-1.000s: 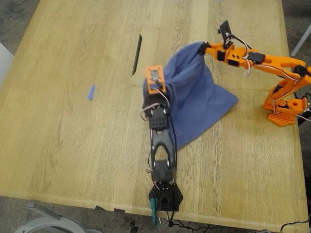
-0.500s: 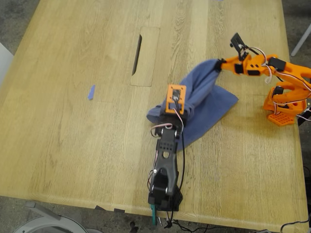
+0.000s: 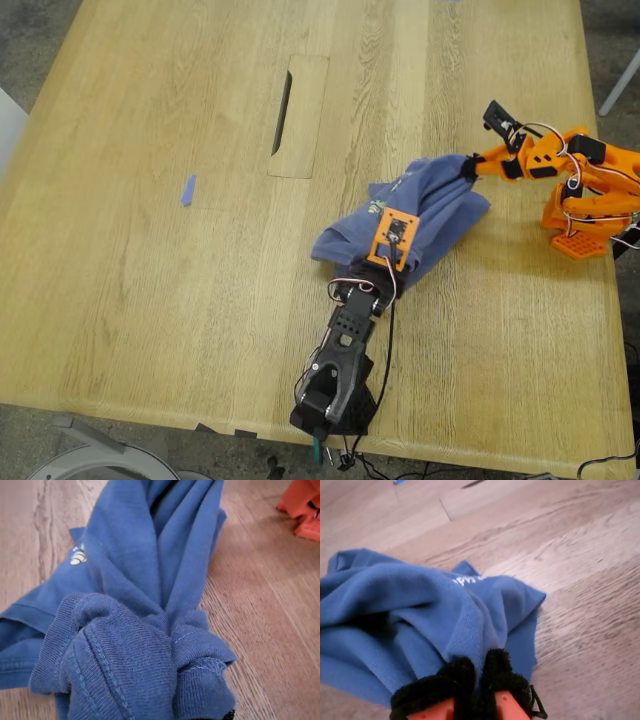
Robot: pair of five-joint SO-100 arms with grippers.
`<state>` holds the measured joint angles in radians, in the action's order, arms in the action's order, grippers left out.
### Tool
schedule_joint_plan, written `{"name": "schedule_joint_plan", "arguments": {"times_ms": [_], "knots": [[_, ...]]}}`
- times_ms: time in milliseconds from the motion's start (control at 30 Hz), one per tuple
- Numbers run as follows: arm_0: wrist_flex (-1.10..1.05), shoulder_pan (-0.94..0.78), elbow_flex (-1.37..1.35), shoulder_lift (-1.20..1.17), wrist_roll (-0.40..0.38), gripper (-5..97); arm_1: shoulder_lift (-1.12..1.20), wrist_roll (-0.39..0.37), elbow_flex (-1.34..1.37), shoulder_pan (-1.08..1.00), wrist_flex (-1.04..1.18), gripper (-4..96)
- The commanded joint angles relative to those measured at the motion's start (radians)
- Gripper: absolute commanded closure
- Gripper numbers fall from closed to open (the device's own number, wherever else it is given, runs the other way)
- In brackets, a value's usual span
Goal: Fold a T-shirt
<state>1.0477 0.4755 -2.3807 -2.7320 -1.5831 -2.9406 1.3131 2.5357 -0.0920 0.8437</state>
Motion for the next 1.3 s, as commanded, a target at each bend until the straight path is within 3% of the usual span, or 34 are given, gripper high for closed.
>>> {"name": "schedule_joint_plan", "arguments": {"times_ms": [0,400,600,833,1033,1267], "knots": [[-0.023,0.035,-0.023,-0.057,0.014,92,-0.043,-0.008,0.014,0.029,0.032,91.4],[-0.089,0.104,-0.166,-0.086,0.037,89,-0.216,-0.032,0.066,0.123,0.334,91.2],[-0.132,0.124,-0.232,-0.117,0.054,68,-0.284,-0.046,0.095,0.14,0.443,82.7],[-0.143,0.219,-0.288,-0.143,-0.057,52,-0.348,-0.046,0.147,0.158,0.509,68.7],[-0.114,0.321,-0.295,-0.117,-0.313,39,-0.426,-0.072,0.184,0.239,0.595,61.8],[0.091,0.385,-0.232,-0.097,-0.411,31,-0.43,-0.087,0.172,0.252,0.67,57.4]]}}
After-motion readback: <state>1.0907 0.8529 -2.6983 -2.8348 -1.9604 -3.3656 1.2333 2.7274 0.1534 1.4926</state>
